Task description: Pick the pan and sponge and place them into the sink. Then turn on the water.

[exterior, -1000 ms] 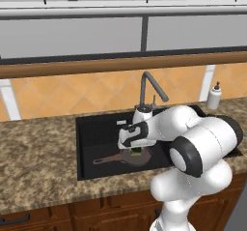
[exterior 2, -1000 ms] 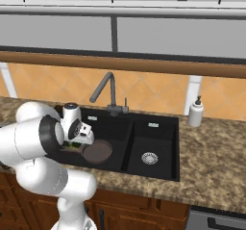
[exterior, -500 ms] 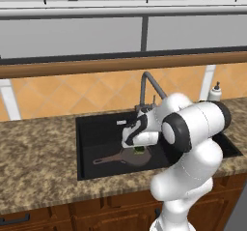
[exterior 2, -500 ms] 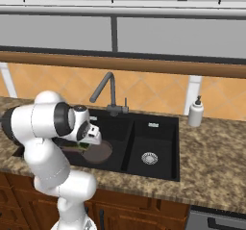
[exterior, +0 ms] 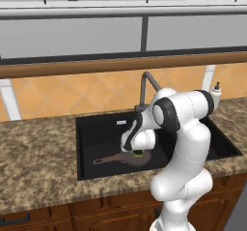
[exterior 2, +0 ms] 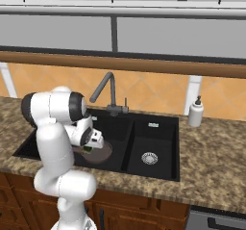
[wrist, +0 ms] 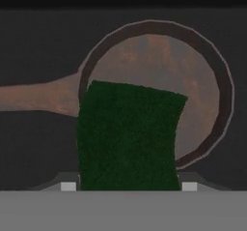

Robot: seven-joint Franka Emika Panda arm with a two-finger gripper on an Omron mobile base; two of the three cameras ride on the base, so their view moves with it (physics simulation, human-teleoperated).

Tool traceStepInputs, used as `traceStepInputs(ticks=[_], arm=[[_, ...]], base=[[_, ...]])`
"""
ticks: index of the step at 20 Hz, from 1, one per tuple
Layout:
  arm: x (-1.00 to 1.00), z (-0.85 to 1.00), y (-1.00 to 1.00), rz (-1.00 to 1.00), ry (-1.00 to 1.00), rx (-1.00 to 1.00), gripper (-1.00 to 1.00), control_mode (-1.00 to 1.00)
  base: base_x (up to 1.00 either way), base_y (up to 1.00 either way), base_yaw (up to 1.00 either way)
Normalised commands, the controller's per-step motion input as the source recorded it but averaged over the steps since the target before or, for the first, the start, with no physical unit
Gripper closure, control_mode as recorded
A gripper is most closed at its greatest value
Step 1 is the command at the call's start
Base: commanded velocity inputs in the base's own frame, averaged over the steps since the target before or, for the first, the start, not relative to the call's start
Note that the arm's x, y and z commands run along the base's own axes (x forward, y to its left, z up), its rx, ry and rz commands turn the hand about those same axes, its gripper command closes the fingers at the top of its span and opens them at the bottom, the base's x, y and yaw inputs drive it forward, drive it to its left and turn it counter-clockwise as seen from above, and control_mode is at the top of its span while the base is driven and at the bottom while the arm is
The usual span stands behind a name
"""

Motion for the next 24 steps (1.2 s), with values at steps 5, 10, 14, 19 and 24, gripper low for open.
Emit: traceStepInputs(ticks=[5,10,14,19,24], arm=[[0.34,-0.23,-0.05,0.0,-0.01,0.0,1.0,-1.0],[0.33,-0.26,-0.16,0.0,-0.02,0.0,1.0,-1.0],[0.13,-0.32,-0.09,0.0,-0.02,0.0,1.0,-1.0],[0.01,-0.31,0.0,0.0,-0.01,0.0,1.0,-1.0],[0.0,-0.29,0.0,0.0,-0.02,0.0,1.0,-1.0]], base=[[0.0,0.0,0.0],[0.0,0.0,0.0],[0.0,0.0,0.0],[0.0,0.0,0.0],[0.0,0.0,0.0]])
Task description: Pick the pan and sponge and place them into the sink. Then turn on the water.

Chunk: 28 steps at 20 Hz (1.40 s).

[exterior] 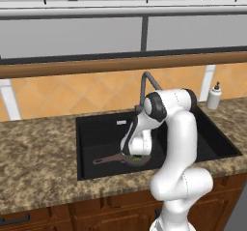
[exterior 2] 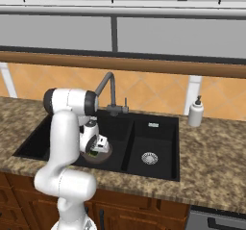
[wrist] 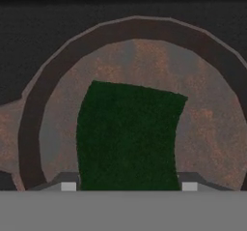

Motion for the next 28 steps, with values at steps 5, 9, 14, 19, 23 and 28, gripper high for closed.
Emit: traceStepInputs(ticks=[5,9,14,19,23,28], arm=[[0.03,-0.08,0.0,0.0,-0.02,0.0,-1.0,-1.0],[0.0,0.0,0.0,0.0,0.0,0.0,-1.0,-1.0],[0.0,0.09,0.0,0.0,-0.01,0.0,-1.0,-1.0],[-0.01,0.43,0.0,0.0,-0.03,0.0,-1.0,-1.0],[-0.14,0.64,0.0,0.0,-0.03,0.0,-1.0,-1.0],[-0.16,0.65,-0.02,0.01,-0.07,0.0,-1.0,-1.0]], base=[[0.0,0.0,0.0],[0.0,0.0,0.0],[0.0,0.0,0.0],[0.0,0.0,0.0],[0.0,0.0,0.0],[0.0,0.0,0.0]])
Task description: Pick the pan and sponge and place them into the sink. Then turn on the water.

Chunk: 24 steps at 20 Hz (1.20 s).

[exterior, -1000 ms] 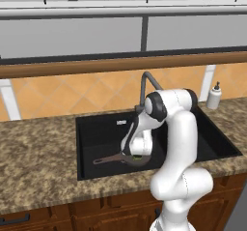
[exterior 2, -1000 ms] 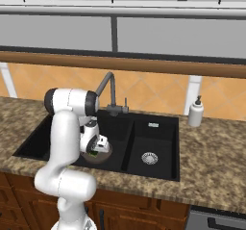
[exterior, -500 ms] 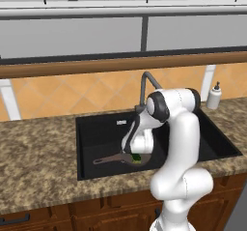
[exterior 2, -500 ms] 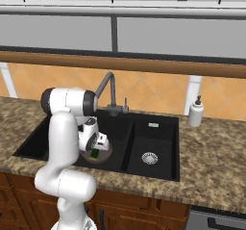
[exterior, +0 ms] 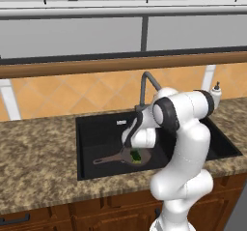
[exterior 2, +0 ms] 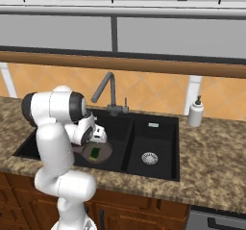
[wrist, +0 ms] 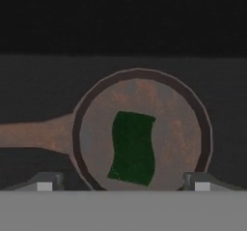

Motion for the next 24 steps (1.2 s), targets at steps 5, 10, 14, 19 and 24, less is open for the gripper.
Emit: traceStepInputs(ticks=[5,10,14,19,24], arm=[[-0.23,0.65,0.0,0.02,-0.02,0.0,-1.0,-1.0],[-0.33,0.64,-0.06,0.0,-0.07,0.0,-1.0,-1.0],[-0.32,0.47,-0.19,0.0,-0.12,0.0,-1.0,-1.0],[-0.32,0.55,-0.15,0.0,-0.14,0.0,-1.0,-1.0],[-0.27,0.55,-0.08,0.0,-0.13,0.0,-1.0,-1.0]], base=[[0.0,0.0,0.0],[0.0,0.0,0.0],[0.0,0.0,0.0],[0.0,0.0,0.0],[0.0,0.0,0.0]])
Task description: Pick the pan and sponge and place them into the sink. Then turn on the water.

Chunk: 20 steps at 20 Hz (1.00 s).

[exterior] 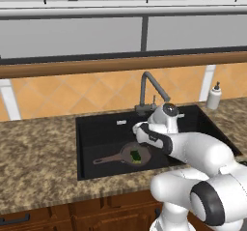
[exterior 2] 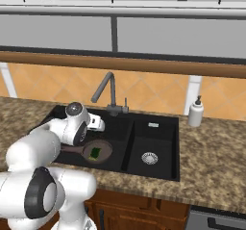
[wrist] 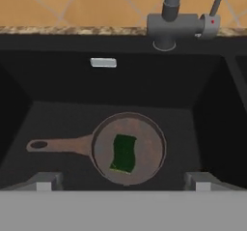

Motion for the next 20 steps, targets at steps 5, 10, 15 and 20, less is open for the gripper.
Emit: traceStepInputs(ticks=[5,10,15,20], arm=[[-0.15,0.22,-0.39,0.0,-0.09,0.0,-1.0,-1.0],[-0.25,0.0,-0.47,0.0,-0.1,0.0,-1.0,-1.0],[-0.16,0.0,-0.49,0.0,-0.13,0.0,-1.0,-1.0],[0.0,-0.01,-0.22,0.0,-0.21,0.0,-1.0,-1.0]], base=[[0.0,0.0,0.0],[0.0,0.0,0.0],[0.0,0.0,0.0],[0.0,0.0,0.0]])
